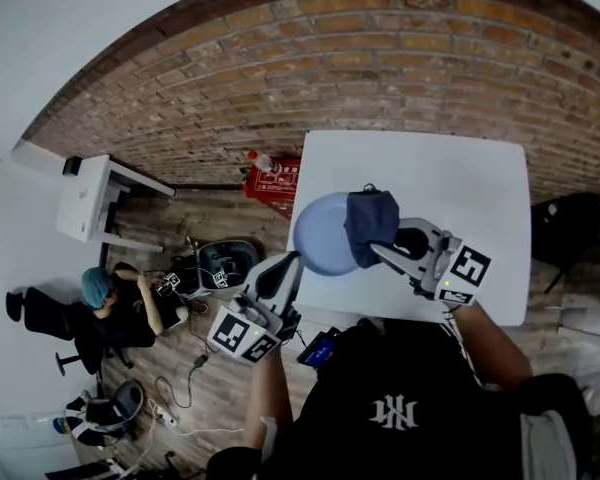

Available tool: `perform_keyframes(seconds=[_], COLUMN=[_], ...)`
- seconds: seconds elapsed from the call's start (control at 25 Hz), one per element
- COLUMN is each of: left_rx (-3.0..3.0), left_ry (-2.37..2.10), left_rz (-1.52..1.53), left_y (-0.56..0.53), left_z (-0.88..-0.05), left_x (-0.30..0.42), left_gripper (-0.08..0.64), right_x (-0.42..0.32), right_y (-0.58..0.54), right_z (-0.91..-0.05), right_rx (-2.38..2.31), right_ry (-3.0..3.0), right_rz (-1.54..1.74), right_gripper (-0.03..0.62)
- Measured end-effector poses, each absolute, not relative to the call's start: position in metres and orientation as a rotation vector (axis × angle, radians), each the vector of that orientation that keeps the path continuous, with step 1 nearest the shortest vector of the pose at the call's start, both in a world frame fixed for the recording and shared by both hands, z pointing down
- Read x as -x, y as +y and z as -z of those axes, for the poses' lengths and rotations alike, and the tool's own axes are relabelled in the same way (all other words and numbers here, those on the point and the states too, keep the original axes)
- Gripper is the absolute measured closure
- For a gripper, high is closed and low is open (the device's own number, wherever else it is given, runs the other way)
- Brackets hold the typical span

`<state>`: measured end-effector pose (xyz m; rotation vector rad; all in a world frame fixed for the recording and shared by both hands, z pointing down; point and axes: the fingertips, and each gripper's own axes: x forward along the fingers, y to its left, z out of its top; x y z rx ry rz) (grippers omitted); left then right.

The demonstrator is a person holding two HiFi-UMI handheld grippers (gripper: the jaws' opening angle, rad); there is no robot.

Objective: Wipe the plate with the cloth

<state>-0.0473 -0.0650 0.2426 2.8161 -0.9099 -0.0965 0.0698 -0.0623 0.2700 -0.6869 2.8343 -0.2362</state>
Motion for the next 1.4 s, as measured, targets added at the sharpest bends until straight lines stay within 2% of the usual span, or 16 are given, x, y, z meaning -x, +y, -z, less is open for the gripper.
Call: perform_keyframes(seconds=[0.32, 0.76, 1.2, 1.4], left_rx=[-2.899, -2.724, -2.793, -2.761], left_ry=[-0.831, -0.750, -0.783, -0.795], left_rz=[0.158, 0.274, 0.278, 0.262], left_y=[-0.032, 0.083, 0.156, 0.203], left_z=[-0.234, -0.291, -0.255, -0.258], left_x=[0.058, 0.126, 0.083, 0.036], left_gripper=[0.557, 0.558, 0.558, 0.558], right_x=[-0.046, 0.002, -0.018, -0.070], right_y=[-0.015, 0.108, 0.177, 0.231], right_z=[-0.249, -0.297, -0.282, -0.279], right_rx=[0.675, 0.704, 0.474, 0.423], right_ry=[2.896, 2.962, 3.009, 2.983], right_rz=[0.157, 0.452, 0.370, 0.358], right_gripper=[0.511, 0.511, 0.511, 0.511])
